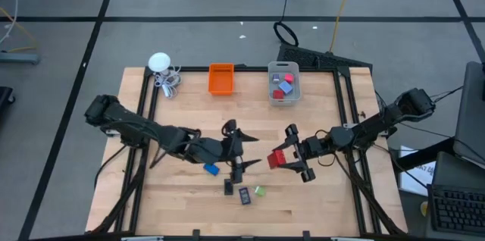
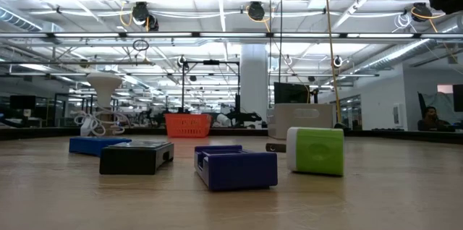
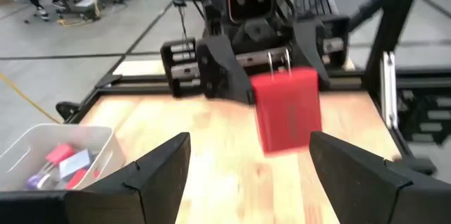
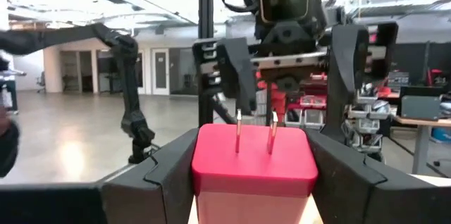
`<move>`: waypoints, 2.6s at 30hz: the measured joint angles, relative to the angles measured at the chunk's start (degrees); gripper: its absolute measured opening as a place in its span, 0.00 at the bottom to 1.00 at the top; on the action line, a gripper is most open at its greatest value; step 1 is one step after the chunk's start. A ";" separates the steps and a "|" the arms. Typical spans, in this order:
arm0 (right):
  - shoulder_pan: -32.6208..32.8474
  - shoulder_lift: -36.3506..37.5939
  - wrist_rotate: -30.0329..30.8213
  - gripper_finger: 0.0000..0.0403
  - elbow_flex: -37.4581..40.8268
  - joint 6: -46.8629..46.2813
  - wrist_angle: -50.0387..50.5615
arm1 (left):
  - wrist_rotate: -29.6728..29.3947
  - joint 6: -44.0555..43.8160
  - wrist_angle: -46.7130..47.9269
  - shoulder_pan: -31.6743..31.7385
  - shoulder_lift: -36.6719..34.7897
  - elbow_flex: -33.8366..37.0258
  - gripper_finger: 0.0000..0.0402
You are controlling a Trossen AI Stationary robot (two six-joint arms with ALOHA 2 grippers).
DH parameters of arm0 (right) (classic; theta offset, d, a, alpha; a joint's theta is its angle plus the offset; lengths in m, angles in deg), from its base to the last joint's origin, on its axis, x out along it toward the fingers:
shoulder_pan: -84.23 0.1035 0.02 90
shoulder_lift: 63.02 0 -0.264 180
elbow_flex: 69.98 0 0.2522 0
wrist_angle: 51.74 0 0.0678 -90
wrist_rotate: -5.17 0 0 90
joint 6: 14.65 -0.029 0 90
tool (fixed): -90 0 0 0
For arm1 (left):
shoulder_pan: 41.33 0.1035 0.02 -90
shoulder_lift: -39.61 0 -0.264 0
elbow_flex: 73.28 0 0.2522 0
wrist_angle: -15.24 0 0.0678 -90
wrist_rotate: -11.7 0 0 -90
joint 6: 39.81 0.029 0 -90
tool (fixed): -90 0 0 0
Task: Pick & Place Office items
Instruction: Put the red charger adapter into the gray bin
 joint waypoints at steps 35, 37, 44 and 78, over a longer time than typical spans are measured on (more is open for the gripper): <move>-4.82 4.55 12.34 0.53 -0.02 -3.09 15.72 | 0.36 -4.30 -17.36 -1.86 -55.08 59.12 0.73; -6.79 4.59 14.06 0.53 -0.02 -3.10 16.01 | 0.56 -3.52 -18.12 -1.86 -57.56 60.80 0.73; -17.66 4.59 18.23 0.53 -0.02 -4.86 19.84 | 0.39 -2.26 -17.17 -1.86 -63.99 64.48 0.73; -52.82 -4.13 7.45 0.54 -0.02 -16.37 39.96 | -1.43 -2.72 -16.98 -1.84 -64.46 64.72 0.73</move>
